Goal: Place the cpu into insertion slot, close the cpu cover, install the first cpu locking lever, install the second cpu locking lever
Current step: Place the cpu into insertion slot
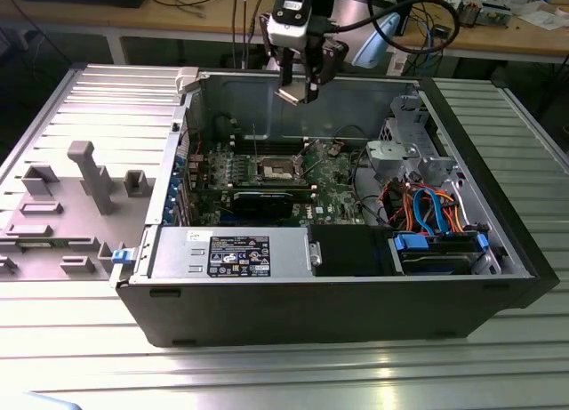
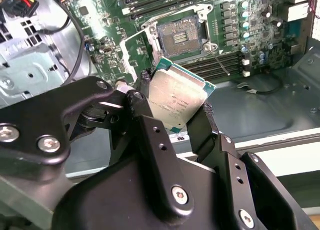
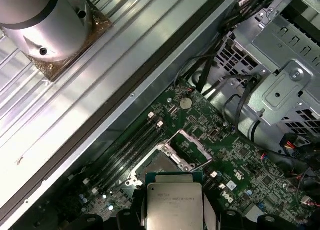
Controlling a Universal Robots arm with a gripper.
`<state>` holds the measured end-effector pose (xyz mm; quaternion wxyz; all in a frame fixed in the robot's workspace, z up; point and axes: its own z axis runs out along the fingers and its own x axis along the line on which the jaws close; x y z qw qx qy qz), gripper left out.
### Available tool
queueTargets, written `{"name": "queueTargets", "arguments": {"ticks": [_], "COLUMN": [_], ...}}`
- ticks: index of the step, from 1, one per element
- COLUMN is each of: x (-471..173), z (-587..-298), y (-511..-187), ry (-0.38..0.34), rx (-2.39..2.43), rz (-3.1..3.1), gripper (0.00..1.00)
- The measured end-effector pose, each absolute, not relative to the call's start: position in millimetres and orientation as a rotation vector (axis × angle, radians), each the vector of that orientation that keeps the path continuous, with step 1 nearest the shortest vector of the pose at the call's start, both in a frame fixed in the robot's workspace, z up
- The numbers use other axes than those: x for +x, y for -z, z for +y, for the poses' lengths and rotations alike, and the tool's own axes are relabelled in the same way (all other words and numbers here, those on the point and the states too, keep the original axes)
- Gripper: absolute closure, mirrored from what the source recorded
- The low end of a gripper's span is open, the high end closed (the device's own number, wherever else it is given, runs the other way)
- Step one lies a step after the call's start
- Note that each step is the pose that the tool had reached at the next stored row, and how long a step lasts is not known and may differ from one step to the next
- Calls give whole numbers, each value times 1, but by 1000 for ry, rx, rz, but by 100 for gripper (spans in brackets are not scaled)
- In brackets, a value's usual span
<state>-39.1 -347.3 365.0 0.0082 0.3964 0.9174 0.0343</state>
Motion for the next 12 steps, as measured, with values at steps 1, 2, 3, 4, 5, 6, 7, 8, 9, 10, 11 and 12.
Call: {"name": "queueTargets", "arguments": {"ticks": [1,2,3,4,5,6,7,8,9,10,11,12], "x": [-39,-39,-39,-39,-39,-39,-39,-39,-39,-39,-39,-39], "z": [-347,-347,-347,-347,-347,-347,-347,-347,-347,-347,-347,-347], "y": [-364,-363,-362,-359,-358,-357,-356,-355,-354,-353,-350,-349], "ry": [-107,-107,-106,-105,-103,-102,-100,-99,-97,-96,-93,-91], "rx": [1255,1268,1293,1303,1305,1306,1309,1312,1315,1318,1325,1329], "rz": [2860,2854,2843,2840,2841,2843,2845,2845,2846,2847,2848,2849], "gripper": [46,46,46,46,46,46,46,46,46,46,46,46]}}
